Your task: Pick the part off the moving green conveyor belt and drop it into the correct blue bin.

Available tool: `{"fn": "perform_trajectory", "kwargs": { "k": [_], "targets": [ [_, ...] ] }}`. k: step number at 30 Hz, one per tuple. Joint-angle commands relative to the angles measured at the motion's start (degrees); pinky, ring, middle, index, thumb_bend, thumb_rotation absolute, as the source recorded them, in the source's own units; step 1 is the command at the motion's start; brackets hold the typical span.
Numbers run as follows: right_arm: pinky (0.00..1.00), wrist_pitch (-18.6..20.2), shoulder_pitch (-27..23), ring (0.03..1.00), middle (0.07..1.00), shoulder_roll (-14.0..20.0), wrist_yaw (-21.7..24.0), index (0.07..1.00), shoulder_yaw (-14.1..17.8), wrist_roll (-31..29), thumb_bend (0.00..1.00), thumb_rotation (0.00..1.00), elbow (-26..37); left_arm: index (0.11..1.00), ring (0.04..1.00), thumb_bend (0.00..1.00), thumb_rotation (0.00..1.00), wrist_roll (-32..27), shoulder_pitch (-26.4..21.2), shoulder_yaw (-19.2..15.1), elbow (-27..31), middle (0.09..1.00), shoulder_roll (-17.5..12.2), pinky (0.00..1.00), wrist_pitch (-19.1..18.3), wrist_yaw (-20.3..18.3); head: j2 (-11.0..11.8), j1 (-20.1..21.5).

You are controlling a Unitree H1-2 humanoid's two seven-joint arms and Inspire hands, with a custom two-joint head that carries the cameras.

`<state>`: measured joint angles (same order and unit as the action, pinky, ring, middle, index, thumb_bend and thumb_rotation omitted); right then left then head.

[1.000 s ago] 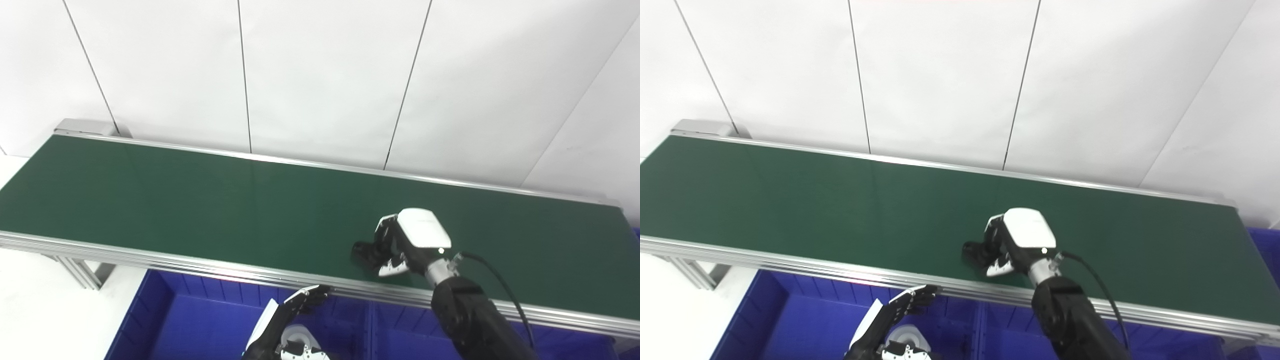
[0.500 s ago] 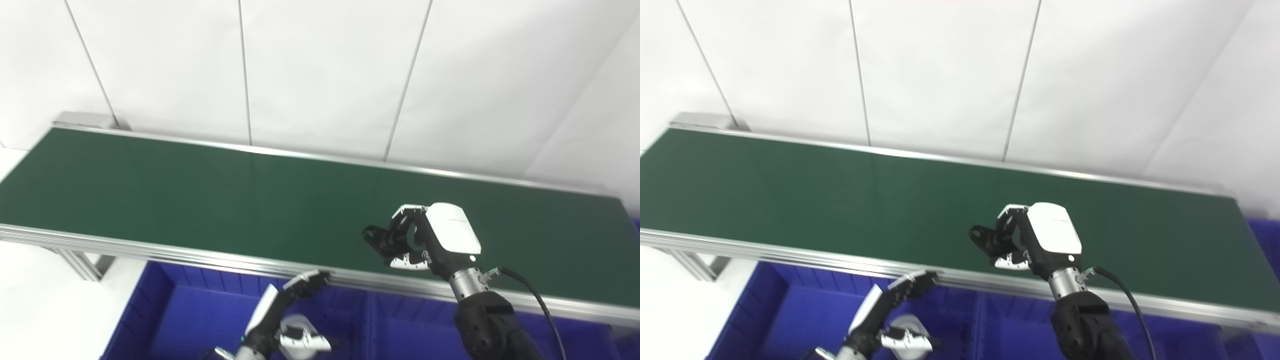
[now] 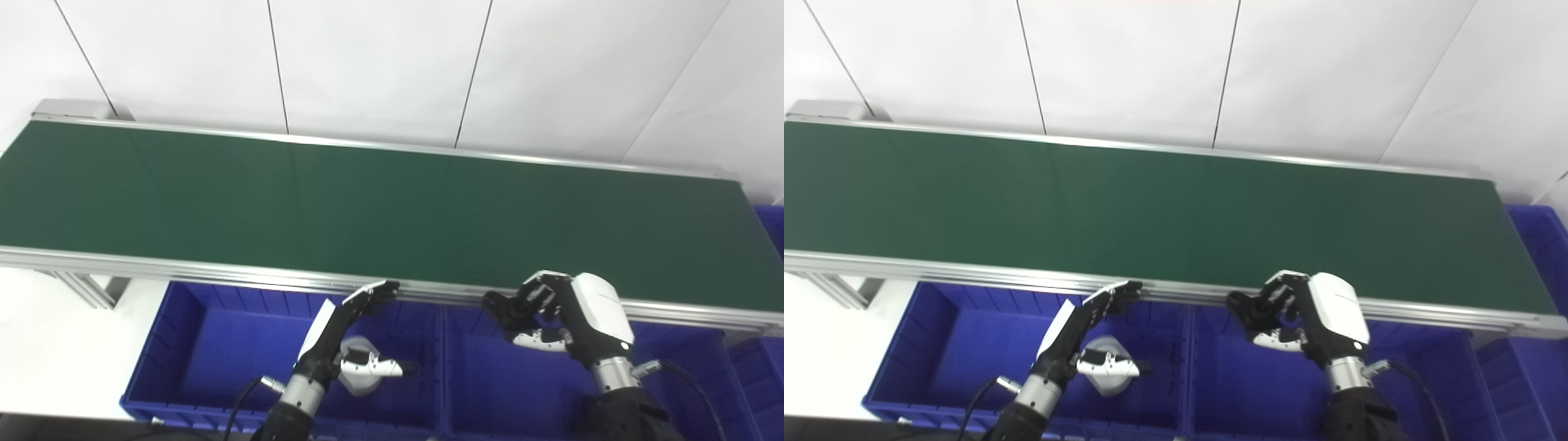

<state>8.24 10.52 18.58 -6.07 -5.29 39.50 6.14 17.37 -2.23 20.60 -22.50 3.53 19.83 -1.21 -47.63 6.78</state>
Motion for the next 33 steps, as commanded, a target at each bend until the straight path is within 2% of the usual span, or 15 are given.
{"fn": "perform_trajectory", "kwargs": {
  "k": [1, 3, 6, 11, 12, 14, 15, 16, 17, 19, 21, 23, 27, 28, 33],
  "targets": [
    [0.26, -3.7, 0.0, 0.353, 0.412, 0.0, -2.9, 0.522, 0.4, -0.2, 0.52, 0.00, -0.7, 0.803, 0.795, 0.74, 0.18, 0.3, -1.0, 0.2, 1.3, 0.799, 1.2, 0.76, 0.6, 0.2, -0.1, 0.0],
    [0.22, -4.4, -0.1, 0.318, 0.448, -0.1, -3.6, 0.500, 0.3, -0.9, 0.52, 0.00, -2.8, 0.800, 0.797, 0.75, 0.18, 0.1, -1.0, 0.1, 1.3, 0.798, 1.5, 0.76, 0.4, 0.2, -0.5, -0.2],
    [0.21, -6.0, -0.6, 0.312, 0.411, -0.2, -4.8, 0.519, 0.3, -1.7, 0.52, 0.00, -6.0, 0.797, 0.800, 0.76, 0.18, -0.2, -1.0, -0.1, 1.3, 0.796, 1.7, 0.77, 0.3, 0.2, -0.5, -0.2],
    [0.24, -7.2, -1.5, 0.344, 0.409, 0.2, -5.5, 0.524, -0.6, -1.9, 0.51, 0.00, -10.6, 0.793, 0.801, 0.75, 0.17, -0.1, -1.2, -0.2, 0.9, 0.796, 1.8, 0.77, 0.6, 0.3, -0.7, -0.1],
    [0.35, -6.0, -1.7, 0.452, 0.447, 0.6, -3.4, 0.516, -1.1, -2.2, 0.52, 0.00, -10.7, 0.793, 0.802, 0.75, 0.17, -0.2, -1.3, -0.2, 0.8, 0.797, 1.8, 0.77, 0.6, 0.2, -0.4, 0.5],
    [0.62, -3.1, -2.0, 0.689, 0.696, 1.8, 2.4, 0.502, -2.4, -3.3, 0.50, 0.11, -9.8, 0.793, 0.801, 0.75, 0.18, -0.1, -1.4, -0.3, 0.6, 0.796, 1.8, 0.77, 0.8, 0.3, -0.3, 0.7],
    [0.68, -2.4, -2.1, 0.751, 0.754, 2.2, 4.2, 0.638, -2.7, -3.8, 0.51, 0.14, -9.4, 0.794, 0.800, 0.75, 0.17, 0.0, -1.4, -0.3, 0.5, 0.795, 1.8, 0.77, 0.8, 0.4, -0.3, 0.7],
    [0.72, -2.1, -2.3, 0.783, 0.785, 2.8, 6.5, 0.709, -3.4, -4.1, 0.52, 0.15, -9.3, 0.794, 0.800, 0.75, 0.17, 0.0, -1.4, -0.3, 0.6, 0.795, 1.8, 0.77, 0.8, 0.4, -0.3, 0.7],
    [0.80, -1.9, -2.4, 0.850, 0.835, 3.3, 7.9, 0.788, -3.9, -4.3, 0.56, 0.27, -9.3, 0.794, 0.799, 0.75, 0.17, 0.0, -1.3, -0.3, 0.7, 0.796, 1.8, 0.76, 0.7, 0.4, -0.3, 0.7],
    [0.85, -1.3, -2.3, 0.885, 0.864, 3.7, 9.8, 0.821, -4.7, -3.8, 0.58, 0.35, -8.8, 0.794, 0.799, 0.75, 0.17, 0.0, -1.3, -0.3, 1.0, 0.797, 1.8, 0.76, 0.4, 0.3, -0.3, 0.7],
    [0.90, -1.4, -1.6, 0.918, 0.895, 3.1, 9.4, 0.849, -4.6, -3.7, 0.61, 0.43, -7.5, 0.795, 0.800, 0.75, 0.18, -0.1, -1.2, -0.3, 1.2, 0.797, 1.7, 0.76, 0.2, 0.1, -0.2, 0.5],
    [0.88, -2.5, -0.9, 0.919, 0.904, 2.4, 7.9, 0.858, -4.1, -4.3, 0.62, 0.45, -6.7, 0.796, 0.803, 0.75, 0.18, -0.3, -1.1, -0.3, 1.5, 0.798, 1.7, 0.77, 0.0, -0.1, -0.1, 0.7],
    [0.78, -7.1, 0.8, 0.874, 0.885, -0.9, 2.1, 0.849, -1.6, -7.7, 0.63, 0.40, -4.7, 0.795, 0.805, 0.75, 0.16, -1.0, -1.0, -0.4, 1.1, 0.800, 1.7, 0.78, 0.5, -0.3, 0.0, 0.9],
    [0.78, -7.4, 1.3, 0.872, 0.891, -1.9, 1.2, 0.859, -1.2, -8.4, 0.62, 0.43, -3.6, 0.795, 0.806, 0.75, 0.16, -0.9, -1.0, -0.4, 1.1, 0.801, 1.7, 0.78, 0.5, -0.2, 0.0, 0.9],
    [0.78, -13.8, 2.6, 0.828, 0.860, -6.7, 0.1, 0.828, 0.1, -17.3, 0.64, 0.38, -1.9, 0.799, 0.807, 0.75, 0.18, -0.4, -1.0, -0.2, 1.5, 0.805, 1.5, 0.77, -0.1, -0.1, 0.1, 0.2]
  ]
}}
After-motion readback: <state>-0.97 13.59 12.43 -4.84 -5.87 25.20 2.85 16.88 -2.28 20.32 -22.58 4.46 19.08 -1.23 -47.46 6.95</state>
